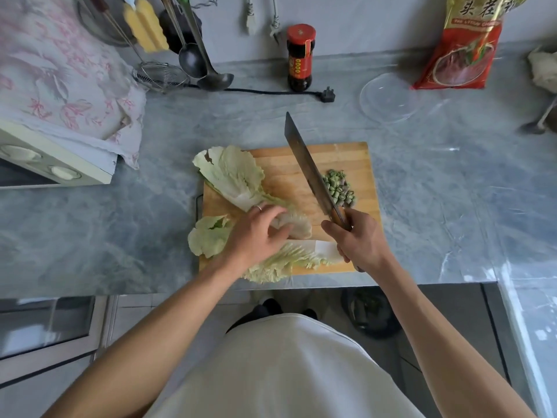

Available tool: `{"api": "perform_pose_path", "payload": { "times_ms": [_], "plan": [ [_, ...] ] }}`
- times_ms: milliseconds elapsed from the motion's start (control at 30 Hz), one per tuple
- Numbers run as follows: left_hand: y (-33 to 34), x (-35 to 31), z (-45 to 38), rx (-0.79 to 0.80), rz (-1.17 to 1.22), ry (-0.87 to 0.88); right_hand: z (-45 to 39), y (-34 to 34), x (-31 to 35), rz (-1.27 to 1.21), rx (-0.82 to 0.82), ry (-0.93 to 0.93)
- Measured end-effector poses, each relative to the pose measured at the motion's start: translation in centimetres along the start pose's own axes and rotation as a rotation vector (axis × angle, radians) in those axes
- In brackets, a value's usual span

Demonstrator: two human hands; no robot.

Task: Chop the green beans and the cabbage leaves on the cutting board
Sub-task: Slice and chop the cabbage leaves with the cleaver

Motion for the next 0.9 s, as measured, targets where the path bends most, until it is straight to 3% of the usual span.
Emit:
{"api": "perform_pose_path", "payload": {
  "times_ms": [67,200,267,500,733,900],
  "plan": [
    [-1.2,1.2,-2.2,-0.014,-0.128,0.035,0.1,0.3,0.1,-0.004,-0.007,0.004],
    [-1.0,2.4,-5.6,0.286,-0.392,0.248,0.3,0.9,0.3,-0.001,-0.024,0.019],
    [-1.0,3.1,-6.4,0.355,-0.437,0.277,0.4,1.0,0.3,0.006,-0.023,0.024],
    [-2.6,6.7,-5.6,0.371,-0.376,0.058,-0.2,1.8,1.5,0.040,0.001,0.045],
    [-3.4,6.8,-5.5,0.389,-0.446,0.091,-1.0,3.0,2.4,0.040,0.022,0.054],
    [-5.0,7.9,-7.3,0.440,-0.051,-0.140,-1.2,3.7,2.9,0.004,-0.021,0.061]
  ]
}}
Point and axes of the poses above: each hand's wrist, its own z-axis away from the middle knuckle, its own y-axis out of the palm, x = y × z, the point moved 1 cm from there along -z, towards the middle knuckle, and after that the axes turned 14 degrees about -z, right-handed, at the moved point
